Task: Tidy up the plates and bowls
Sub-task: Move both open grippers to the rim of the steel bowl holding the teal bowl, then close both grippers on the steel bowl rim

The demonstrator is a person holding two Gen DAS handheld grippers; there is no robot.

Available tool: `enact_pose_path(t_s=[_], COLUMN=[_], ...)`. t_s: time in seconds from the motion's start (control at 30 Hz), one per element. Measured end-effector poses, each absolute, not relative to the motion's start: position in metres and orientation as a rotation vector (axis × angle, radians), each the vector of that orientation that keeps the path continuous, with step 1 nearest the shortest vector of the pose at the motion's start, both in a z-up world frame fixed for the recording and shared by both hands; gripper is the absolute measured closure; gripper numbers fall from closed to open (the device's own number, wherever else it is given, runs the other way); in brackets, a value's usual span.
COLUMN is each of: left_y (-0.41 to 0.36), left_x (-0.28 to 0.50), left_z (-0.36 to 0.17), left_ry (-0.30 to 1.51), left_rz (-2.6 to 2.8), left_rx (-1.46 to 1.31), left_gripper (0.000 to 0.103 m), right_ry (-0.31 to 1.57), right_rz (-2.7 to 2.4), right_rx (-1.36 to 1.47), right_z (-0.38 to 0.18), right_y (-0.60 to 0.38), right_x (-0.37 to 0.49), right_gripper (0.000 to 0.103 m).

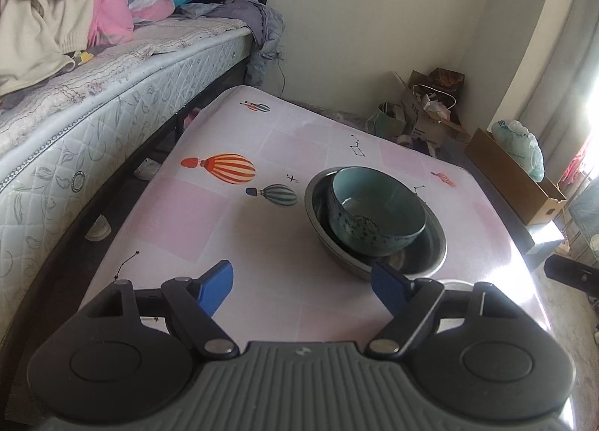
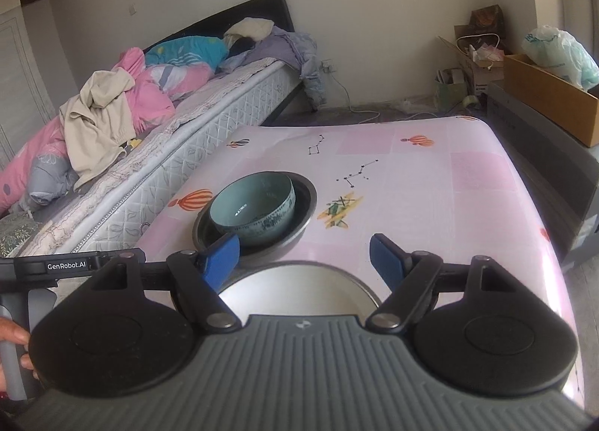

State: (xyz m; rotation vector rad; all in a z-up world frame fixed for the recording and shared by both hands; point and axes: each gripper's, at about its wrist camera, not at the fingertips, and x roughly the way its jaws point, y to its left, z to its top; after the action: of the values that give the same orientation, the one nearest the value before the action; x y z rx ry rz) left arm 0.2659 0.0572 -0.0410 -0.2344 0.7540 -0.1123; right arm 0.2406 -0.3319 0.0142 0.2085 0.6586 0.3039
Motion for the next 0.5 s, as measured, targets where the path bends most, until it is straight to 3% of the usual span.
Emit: enact_pose_path(t_s=[0.17, 0.33, 0.43, 0.5], left_y=[0.062, 0.062, 0.06, 0.06], left_x=[0.307, 0.338, 0.35, 0.356], left_z=[-0.046, -0.057, -0.066, -0.071], left_ry=[0.781, 0.825, 0.856, 0.873], left_rz=[-0.132, -0.155, -0.16, -0.164], left_rx=[-0.3, -0.371, -0.391, -0.407], left_gripper=[0.033, 0.05, 0.067, 0.07], right_ry=[0.744, 0.847, 0.9, 0.922], right_rz=[0.348, 0.373, 0.376, 0.38], right_rx=[0.287, 0.386, 0.421, 0.436], right_z=[0.005, -0.017, -0.033, -0.041], right_y=[-0.333, -0.334, -0.333, -0.33], right_x=[0.305, 0.363, 0.385, 0.394], right_gripper=[0.03, 0.047, 0.055, 0.06])
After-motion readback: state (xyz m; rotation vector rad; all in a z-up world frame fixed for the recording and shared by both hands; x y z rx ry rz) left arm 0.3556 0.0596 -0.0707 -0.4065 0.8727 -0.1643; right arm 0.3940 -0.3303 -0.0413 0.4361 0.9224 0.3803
